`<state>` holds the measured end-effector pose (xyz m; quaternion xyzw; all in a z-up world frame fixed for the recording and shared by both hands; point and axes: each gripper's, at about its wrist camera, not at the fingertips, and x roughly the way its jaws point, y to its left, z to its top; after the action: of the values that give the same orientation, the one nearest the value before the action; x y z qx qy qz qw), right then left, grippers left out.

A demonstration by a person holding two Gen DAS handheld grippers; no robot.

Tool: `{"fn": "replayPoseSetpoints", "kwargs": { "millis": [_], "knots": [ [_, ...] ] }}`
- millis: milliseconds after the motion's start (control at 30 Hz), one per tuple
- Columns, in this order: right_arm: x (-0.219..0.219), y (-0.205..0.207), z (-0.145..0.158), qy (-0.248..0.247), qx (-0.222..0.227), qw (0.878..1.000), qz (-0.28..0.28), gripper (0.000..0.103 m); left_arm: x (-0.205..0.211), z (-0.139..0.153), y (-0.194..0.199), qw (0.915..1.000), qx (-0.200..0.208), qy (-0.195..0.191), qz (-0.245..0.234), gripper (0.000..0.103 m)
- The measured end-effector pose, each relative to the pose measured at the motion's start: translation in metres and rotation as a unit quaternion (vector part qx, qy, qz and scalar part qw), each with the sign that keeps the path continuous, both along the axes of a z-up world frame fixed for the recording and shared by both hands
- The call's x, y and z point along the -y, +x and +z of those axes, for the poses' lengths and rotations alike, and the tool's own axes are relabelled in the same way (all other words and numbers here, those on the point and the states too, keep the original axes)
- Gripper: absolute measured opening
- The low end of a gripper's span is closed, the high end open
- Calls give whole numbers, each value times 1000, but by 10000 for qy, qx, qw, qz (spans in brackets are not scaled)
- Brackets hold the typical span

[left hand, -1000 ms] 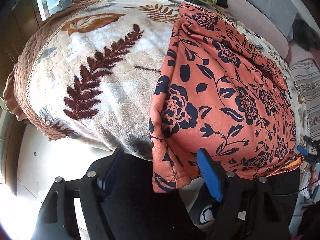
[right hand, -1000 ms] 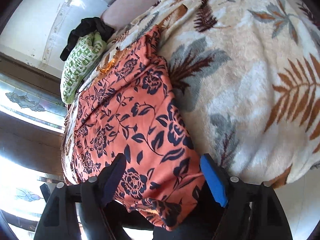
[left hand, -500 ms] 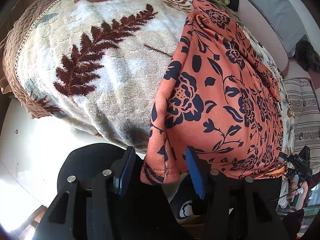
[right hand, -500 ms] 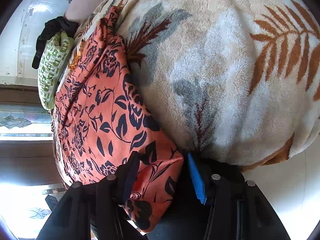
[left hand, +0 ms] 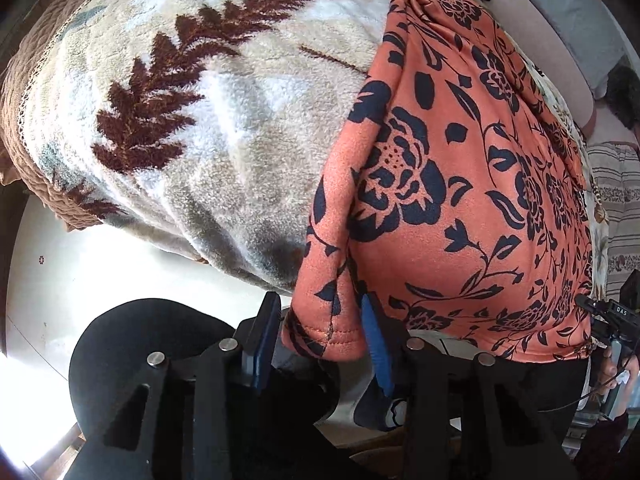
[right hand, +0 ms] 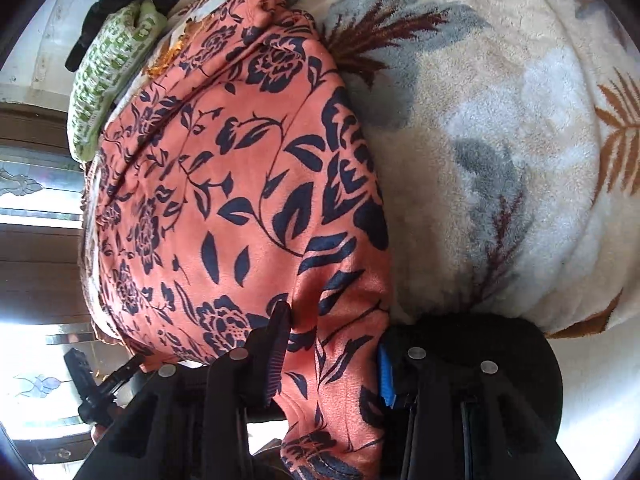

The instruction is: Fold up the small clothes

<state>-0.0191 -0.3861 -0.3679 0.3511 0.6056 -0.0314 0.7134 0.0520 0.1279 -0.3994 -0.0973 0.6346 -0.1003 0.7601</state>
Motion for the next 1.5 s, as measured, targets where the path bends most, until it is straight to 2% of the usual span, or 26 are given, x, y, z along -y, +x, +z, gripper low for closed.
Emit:
{"fn": "replayPoseSetpoints", "kwargs": {
  "millis": [33,67,200,233,267,333,400,467,533,600,767,967,1200,1333,1500],
  "knots": [
    [-2,0,-1,-12,-32,10000,32,55,-1,0,1,10000,52,63,-30,48],
    [-3,1,-2,-19,-14,10000,94,58,0,0,3,9998,117,113,-80,53],
    [-17,5,-5,-187,-51,9996,216,63,5,-8,8,9993,134,186,-290,52],
    [-21,5,-5,-262,-30,9994,221,63,8,-10,8,9993,112,128,-336,46],
    [-22,3,-5,-311,11,9993,223,63,10,-13,7,9992,69,71,-392,32],
    [-24,-2,-6,-362,57,9990,268,59,18,-17,4,9987,71,58,-511,17],
    [-27,-9,-8,-450,3,9986,282,41,23,-16,2,9981,156,166,-564,14],
    [-31,-22,-10,-451,37,9986,285,31,28,-14,3,9983,152,161,-537,12],
    [-30,-29,-12,-460,66,9985,273,15,28,-11,3,9985,156,125,-505,11],
    [-32,-34,-8,-452,144,9984,315,8,13,-2,3,9984,218,-4,-513,11],
    [-39,-39,21,55,831,9960,328,6,-7,42,2,9948,568,-583,-614,10],
    [-21,-32,63,916,1771,9799,20,6,-15,98,13,9854,1009,-1255,-549,10],
    [-8,-32,101,1679,2725,9469,-316,6,1,151,16,9750,1447,-1518,-733,10],
    [1,-27,114,1832,2939,9372,-414,6,6,163,23,9728,1503,-1586,-772,10],
    [12,0,122,2046,3088,9278,-433,6,7,174,46,9715,1492,-1728,-637,10]
  ]
}}
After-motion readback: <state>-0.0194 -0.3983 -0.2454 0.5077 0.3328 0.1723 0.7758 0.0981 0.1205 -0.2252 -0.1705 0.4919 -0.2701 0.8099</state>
